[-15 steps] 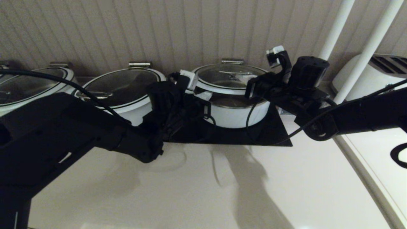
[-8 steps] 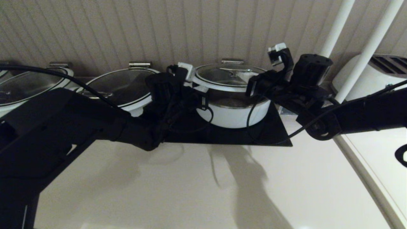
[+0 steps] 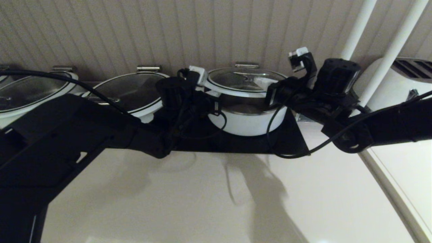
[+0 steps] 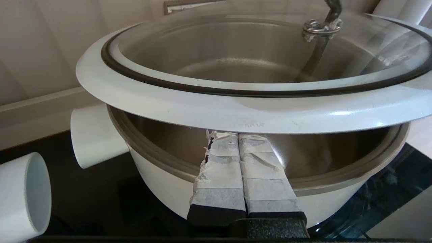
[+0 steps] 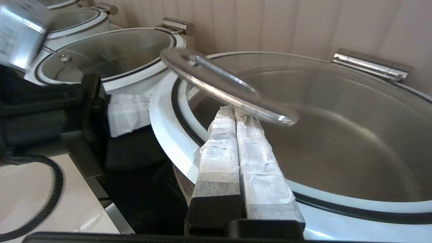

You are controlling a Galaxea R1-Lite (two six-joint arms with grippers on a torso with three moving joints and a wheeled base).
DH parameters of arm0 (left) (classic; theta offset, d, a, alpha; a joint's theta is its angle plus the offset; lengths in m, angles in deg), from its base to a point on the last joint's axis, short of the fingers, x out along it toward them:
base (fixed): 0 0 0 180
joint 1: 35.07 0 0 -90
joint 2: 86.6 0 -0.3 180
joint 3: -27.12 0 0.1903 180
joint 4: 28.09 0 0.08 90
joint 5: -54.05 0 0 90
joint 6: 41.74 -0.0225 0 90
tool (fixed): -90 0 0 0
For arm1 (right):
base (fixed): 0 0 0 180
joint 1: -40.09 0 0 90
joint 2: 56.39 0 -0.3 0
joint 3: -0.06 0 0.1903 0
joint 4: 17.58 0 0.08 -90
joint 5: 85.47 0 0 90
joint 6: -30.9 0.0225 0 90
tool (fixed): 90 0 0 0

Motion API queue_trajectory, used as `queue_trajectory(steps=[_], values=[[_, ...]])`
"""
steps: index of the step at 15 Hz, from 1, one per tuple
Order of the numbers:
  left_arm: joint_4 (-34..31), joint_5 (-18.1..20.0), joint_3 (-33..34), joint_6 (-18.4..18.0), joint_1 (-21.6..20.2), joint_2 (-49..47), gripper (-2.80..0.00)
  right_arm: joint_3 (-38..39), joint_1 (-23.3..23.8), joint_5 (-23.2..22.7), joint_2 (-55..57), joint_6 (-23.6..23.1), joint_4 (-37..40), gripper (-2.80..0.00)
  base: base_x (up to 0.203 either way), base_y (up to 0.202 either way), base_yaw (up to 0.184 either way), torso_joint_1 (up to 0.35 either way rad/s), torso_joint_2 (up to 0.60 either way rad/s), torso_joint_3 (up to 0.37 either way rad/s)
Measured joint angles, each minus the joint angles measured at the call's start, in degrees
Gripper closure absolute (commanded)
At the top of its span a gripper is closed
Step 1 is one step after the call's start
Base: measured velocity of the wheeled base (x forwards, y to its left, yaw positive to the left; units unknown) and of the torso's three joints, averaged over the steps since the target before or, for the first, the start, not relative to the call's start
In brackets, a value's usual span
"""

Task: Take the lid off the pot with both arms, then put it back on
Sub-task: Hold the pot lid with the left arm

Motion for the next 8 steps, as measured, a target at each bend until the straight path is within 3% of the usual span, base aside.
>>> queue_trajectory(steps=[8], values=[[0.06,0.00,-0.20,-0.06,0.05,-0.35,0.00,6.78,0.35,-0.22,-5.66,0.02,0.03,0.00,0.000,0.000,0.000,0.000,0.00,0.000]])
